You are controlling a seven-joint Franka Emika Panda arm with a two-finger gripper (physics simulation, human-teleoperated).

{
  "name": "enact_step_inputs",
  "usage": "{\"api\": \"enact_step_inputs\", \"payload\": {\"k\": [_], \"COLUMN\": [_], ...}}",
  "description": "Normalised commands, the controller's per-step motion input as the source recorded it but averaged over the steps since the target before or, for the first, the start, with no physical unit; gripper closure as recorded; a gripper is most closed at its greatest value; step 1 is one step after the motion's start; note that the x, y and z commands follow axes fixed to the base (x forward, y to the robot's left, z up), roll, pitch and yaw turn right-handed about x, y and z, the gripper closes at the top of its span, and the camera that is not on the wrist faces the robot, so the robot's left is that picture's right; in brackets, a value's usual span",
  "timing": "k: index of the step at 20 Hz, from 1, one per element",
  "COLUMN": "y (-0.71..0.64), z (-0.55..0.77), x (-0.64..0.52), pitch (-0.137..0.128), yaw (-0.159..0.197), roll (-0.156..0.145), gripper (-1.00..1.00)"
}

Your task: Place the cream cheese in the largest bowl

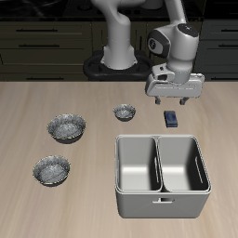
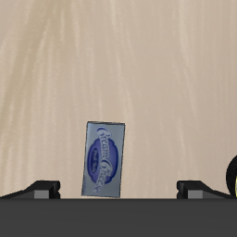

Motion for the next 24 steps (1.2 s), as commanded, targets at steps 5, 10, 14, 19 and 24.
{"api": "enact_step_inputs", "payload": {"k": [5,10,14,19,24], "y": [0.05,0.02,-0.02,0.0,0.06], "z": [-0.18,-0.24,-0.24,-0.14,-0.36], "x": [-0.05,0.01,0.02,-0.02,0.05], "pitch": [-0.009,0.011,-0.024,-0.036,0.075], "yaw": [0.03,0.029,0.015,0.024,0.03], "roll": [-0.001,0.034,-0.031,-0.021,0.039], "gripper": [-1.0,-1.0,-1.0,-1.0,-1.0]}}
